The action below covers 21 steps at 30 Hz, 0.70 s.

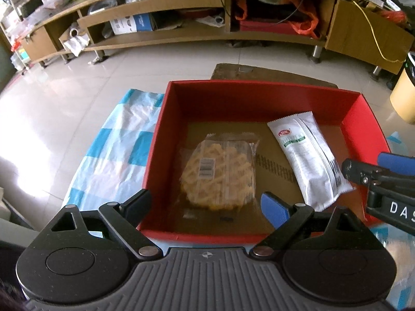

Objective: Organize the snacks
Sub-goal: 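Open both tools to release the waffle pack and sachet into the box, then grasp the red-and-yellow Trolli bag with the left tool while the right tool approaches the stick packet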

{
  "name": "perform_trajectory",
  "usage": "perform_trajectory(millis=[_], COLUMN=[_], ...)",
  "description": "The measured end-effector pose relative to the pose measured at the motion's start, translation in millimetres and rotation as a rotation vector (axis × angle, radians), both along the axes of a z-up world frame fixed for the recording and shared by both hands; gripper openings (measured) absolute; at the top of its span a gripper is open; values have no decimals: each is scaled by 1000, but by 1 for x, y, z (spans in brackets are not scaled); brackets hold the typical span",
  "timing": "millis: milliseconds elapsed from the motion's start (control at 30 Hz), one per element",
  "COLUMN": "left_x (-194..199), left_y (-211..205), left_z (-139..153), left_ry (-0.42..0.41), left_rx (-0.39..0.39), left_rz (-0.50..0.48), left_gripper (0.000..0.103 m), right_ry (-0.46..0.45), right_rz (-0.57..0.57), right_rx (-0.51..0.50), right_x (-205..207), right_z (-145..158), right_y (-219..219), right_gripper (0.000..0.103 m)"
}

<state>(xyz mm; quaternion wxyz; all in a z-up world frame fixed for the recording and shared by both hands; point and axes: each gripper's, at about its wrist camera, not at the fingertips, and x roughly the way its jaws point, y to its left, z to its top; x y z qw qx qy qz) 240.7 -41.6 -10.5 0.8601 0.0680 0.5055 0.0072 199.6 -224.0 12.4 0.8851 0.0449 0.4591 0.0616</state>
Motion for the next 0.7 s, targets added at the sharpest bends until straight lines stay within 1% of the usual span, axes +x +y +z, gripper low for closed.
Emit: perform_trajectory(millis=[33,100,167,233,300,333,433,533,700], left_x=[-4,-15,-24,-33,-43,-47,-59,-71,-83], left_y=[0,0,3,9,17,21,30,38,45], left_z=[1,4,8,10,10,9,4,-1,-14], left_ry=[-11,-42,-52,-50,-35,-26,1,28,73], left_rx=[26,80,100,84,59,47,30,7,-1], left_rz=[3,-9,-22,-26,-21,-19,-6,7,12], left_gripper=[99,99,100,100,100,100,100,100,100], right_ry=[7,20,33,42,29,31,39,29,45], right_rz=[3,6,16,26,33,35,39,53,63], right_rx=[0,2,-1,-5,-23,-24,18,21,40], right_x=[-5,-15,-25,-36,-47,-52,-65,-78,-95], right_z=[0,-1,-2,-2,-1,0,1,6,4], right_y=[0,2,5,8,11,13,15,21,29], right_gripper=[52,52,52,53,60,60,60,60,60])
